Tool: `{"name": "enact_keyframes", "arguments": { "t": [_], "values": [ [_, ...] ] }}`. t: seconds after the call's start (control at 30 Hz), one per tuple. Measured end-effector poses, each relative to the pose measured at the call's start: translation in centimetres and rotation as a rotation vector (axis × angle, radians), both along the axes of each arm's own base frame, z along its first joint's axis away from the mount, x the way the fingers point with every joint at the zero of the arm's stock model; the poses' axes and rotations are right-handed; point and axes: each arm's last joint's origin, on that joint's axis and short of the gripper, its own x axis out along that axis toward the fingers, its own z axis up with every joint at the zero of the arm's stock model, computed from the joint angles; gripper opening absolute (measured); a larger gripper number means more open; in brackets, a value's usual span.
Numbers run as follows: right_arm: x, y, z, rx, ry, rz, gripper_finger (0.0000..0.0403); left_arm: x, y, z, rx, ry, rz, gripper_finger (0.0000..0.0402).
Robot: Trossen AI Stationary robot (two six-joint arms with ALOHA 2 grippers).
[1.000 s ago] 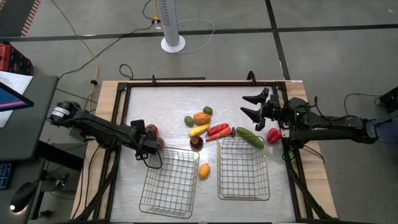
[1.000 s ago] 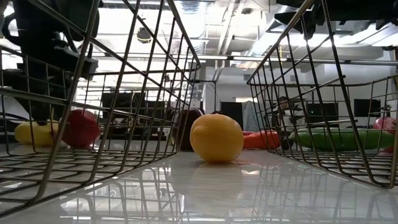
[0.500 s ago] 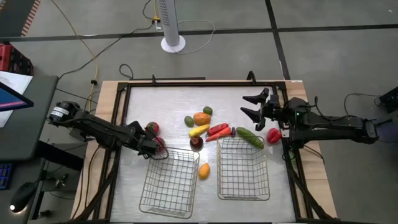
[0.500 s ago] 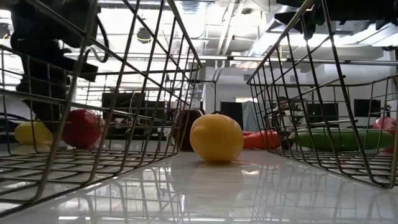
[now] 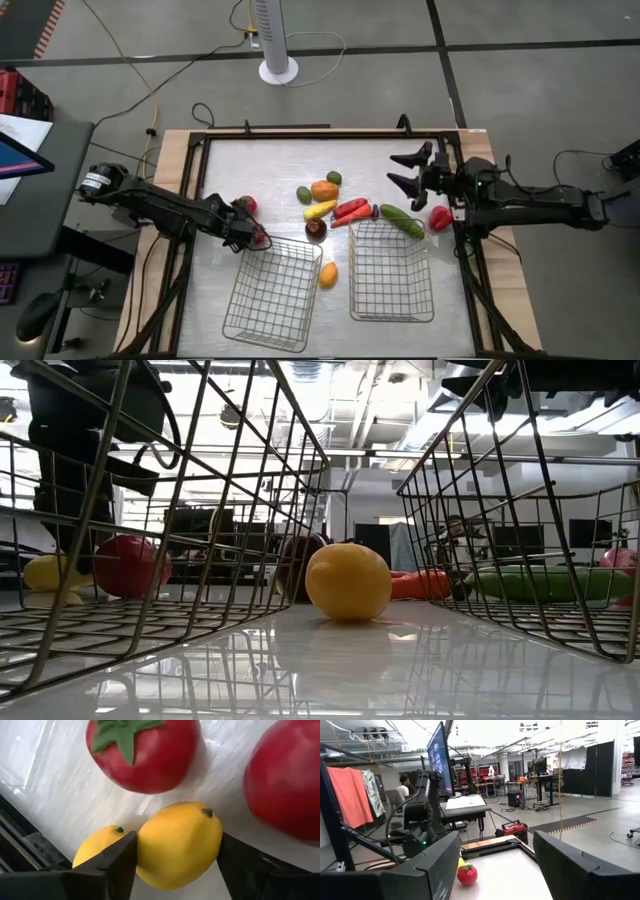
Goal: Sort produce into baskets
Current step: Put the right yellow lemon into the left wire basket
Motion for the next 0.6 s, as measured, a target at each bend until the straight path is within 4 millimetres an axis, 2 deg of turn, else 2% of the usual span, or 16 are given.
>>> {"name": "enact_keyframes", "arguments": {
  "t": [0.13, 0.33, 0.47, 0.6],
  "values": [
    [0.0, 0.1, 0.0, -0.013, 0.003, 0.001, 0.0281, 0.0, 0.1, 0.0, 0.001, 0.006, 0.006, 0.0183],
    [0.0, 0.0, 0.0, -0.014, 0.004, 0.000, 0.0281, -0.6, 0.2, 0.5, 0.013, 0.070, 0.037, 0.0186],
    [0.0, 0.0, 0.0, -0.014, 0.004, 0.000, 0.0281, -0.5, 0.3, 2.5, 0.073, 0.106, 0.063, 0.0198],
    [0.0, 0.0, 0.0, -0.014, 0.005, 0.000, 0.0281, -0.5, 0.6, 5.7, 0.212, 0.130, 0.113, 0.0195]
  ]
}}
